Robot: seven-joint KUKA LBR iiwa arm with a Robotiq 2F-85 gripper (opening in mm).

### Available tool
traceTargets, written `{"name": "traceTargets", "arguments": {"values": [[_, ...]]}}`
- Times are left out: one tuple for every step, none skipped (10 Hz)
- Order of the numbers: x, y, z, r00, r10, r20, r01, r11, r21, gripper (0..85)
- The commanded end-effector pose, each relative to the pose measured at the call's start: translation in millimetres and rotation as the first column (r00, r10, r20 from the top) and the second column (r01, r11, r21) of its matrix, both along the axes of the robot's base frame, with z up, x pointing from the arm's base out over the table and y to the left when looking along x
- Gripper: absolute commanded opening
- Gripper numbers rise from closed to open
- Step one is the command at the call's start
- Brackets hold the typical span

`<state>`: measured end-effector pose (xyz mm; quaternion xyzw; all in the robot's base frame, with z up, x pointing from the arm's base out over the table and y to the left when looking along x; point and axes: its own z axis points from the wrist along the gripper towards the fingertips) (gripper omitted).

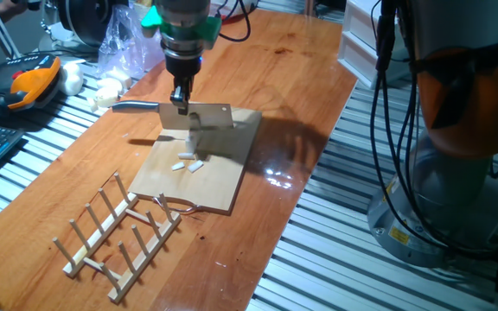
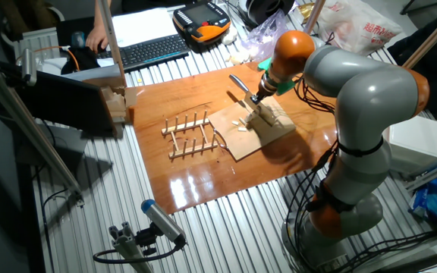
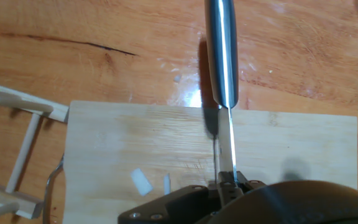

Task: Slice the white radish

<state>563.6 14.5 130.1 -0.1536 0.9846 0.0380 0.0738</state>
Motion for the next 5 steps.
{"name": "traceTargets", "arguments": {"values": [[2.0,1.9,3.7,1.0,0.0,-0.005,0.0,1.0,-0.003,0.0],[2.0,2.1,5.1,1.0,0.0,-0.007,0.0,1.0,-0.009,0.0],[1.4,1.4,3.3,1.0,-0.001,-0.005,0.0,1.0,-0.009,0.0],[1.4,1.4,0.2,1.0,0.001,0.0,-0.001,1.0,-0.009,0.0],[1.0,2.1,-6.4,1.0,0.003,0.011,-0.003,1.0,-0.01,0.0]]}}
